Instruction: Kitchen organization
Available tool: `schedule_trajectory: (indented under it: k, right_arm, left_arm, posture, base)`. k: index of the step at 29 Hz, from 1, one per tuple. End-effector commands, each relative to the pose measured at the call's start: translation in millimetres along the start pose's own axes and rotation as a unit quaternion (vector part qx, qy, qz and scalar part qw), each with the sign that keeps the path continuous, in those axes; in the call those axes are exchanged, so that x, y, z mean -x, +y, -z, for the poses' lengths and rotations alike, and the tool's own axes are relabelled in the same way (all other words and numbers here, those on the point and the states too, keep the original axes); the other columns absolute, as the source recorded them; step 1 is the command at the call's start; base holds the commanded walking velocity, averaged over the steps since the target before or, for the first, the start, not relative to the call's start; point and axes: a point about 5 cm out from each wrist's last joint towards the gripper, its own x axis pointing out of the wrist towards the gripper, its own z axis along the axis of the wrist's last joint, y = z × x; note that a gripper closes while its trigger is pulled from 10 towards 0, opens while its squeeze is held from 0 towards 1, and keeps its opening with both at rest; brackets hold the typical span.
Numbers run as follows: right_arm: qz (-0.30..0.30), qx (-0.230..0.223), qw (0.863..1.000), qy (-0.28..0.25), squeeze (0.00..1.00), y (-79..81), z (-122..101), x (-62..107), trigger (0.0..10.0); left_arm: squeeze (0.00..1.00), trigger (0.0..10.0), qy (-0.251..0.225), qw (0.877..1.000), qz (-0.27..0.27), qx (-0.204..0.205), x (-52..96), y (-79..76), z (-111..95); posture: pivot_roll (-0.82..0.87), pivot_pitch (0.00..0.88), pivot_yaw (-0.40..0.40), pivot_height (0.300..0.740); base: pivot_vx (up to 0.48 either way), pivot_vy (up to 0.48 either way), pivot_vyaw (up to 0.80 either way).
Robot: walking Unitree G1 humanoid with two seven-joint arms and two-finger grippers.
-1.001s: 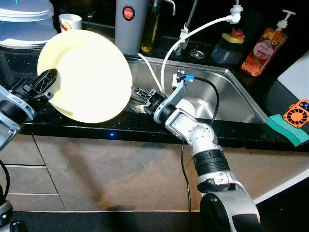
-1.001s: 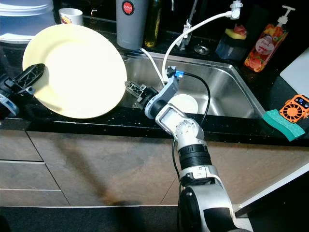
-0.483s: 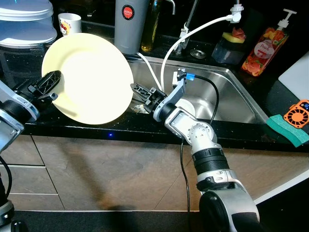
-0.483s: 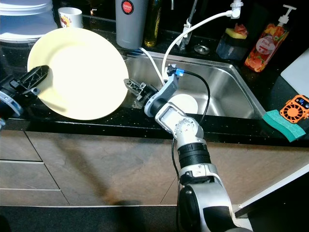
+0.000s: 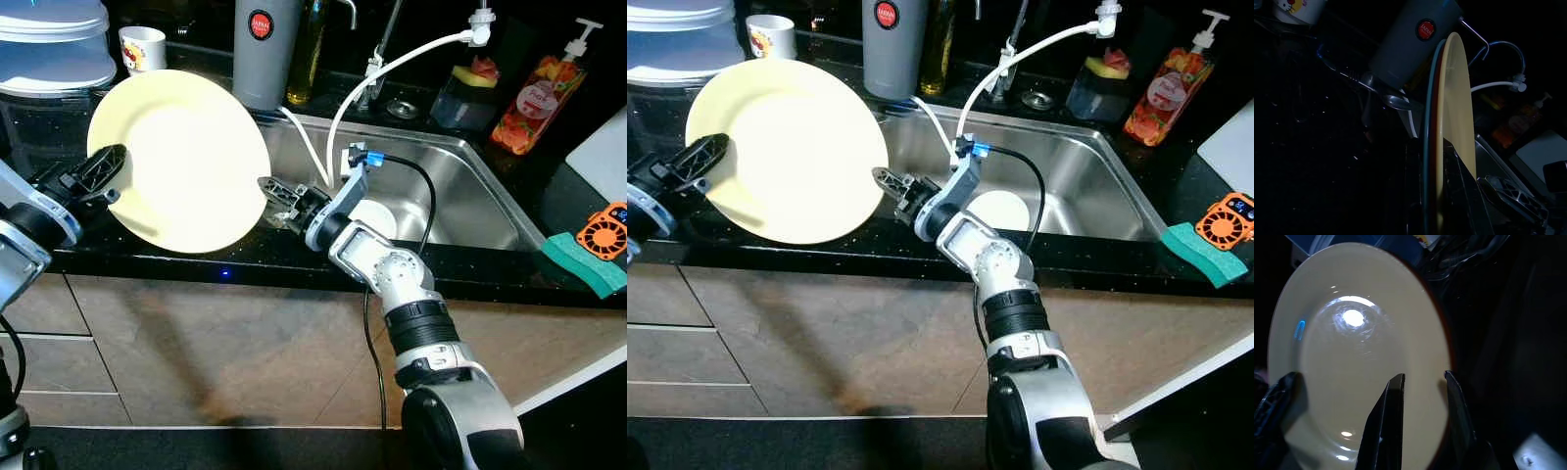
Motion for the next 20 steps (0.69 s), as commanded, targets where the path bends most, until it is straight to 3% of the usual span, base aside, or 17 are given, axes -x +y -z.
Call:
schedule_trajectory:
  k: [1,14,20]
  right_arm:
    - [0.02,0.003,1.0,-0.003,0.0,-9.0,-3,3.8,10.0]
    - [0.01,-0.002,1.0,-0.003,0.0,-7.9,-1,3.1,10.0]
    - [-0.028,-0.004,0.999,-0.015,0.0,3.0,-9,3.2,10.0]
  left_arm:
    - [0.0,10.0,-0.003,1.0,0.022,-0.008,-2.1,-9.3,-2]
    - [0.0,10.0,-0.002,1.0,0.025,-0.006,-2.6,-9.2,-1]
    - [0.0,10.0,-0.001,1.0,0.023,-0.004,-2.5,-8.0,0]
  posture:
    - [0.24,0.05,-0.159,0.74]
    - [0.24,0.044,-0.157,0.74]
    - [0.24,0.041,-0.158,0.74]
  base:
    - [0.0,0.0,0.0]
    - [0.0,0.0,0.0]
    - [0.0,0.0,0.0]
